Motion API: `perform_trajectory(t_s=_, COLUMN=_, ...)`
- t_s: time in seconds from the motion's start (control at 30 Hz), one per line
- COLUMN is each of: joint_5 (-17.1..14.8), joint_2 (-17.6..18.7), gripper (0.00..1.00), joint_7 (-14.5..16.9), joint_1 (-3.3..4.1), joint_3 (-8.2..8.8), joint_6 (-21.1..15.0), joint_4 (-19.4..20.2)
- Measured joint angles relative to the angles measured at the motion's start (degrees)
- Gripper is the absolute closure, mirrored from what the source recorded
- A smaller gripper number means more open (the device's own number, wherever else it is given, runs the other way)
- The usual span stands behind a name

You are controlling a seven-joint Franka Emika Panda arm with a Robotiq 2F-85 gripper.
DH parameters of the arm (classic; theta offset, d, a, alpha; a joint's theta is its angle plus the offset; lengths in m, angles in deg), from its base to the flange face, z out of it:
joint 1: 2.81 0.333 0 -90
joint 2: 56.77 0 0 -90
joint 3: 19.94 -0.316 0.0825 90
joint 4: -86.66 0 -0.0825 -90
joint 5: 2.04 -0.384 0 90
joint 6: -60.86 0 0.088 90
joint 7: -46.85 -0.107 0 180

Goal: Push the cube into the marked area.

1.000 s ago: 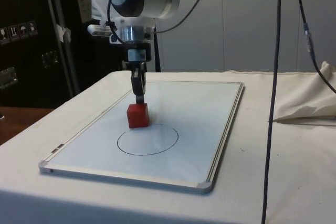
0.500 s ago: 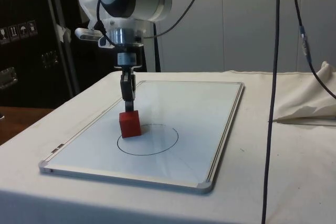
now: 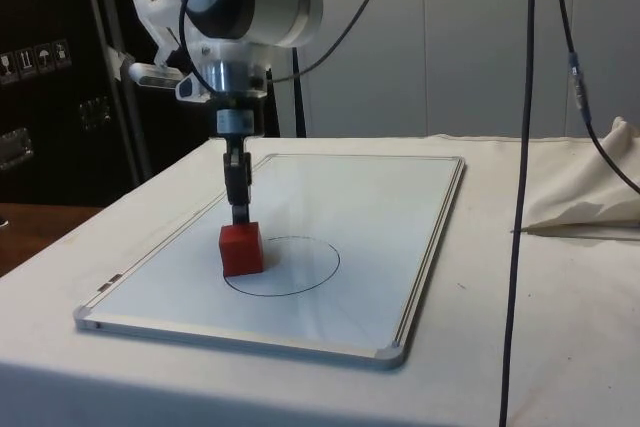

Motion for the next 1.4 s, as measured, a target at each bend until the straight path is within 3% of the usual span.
perform_trajectory(t_s=0.2, joint_5=0.0, joint_2=0.46, gripper=1.0, joint_7=0.46, joint_1=-0.06, joint_3=-0.23, joint_6=0.0, joint_4=-0.4)
perform_trajectory(t_s=0.83, joint_5=0.06, joint_2=4.3, gripper=1.0, joint_7=-1.32, joint_1=0.23, joint_3=-0.63, joint_6=2.23, joint_4=-8.59)
perform_trajectory(t_s=1.4, joint_5=0.11, joint_2=3.61, gripper=1.0, joint_7=-3.5, joint_1=0.86, joint_3=-3.9, joint_6=2.35, joint_4=-5.67)
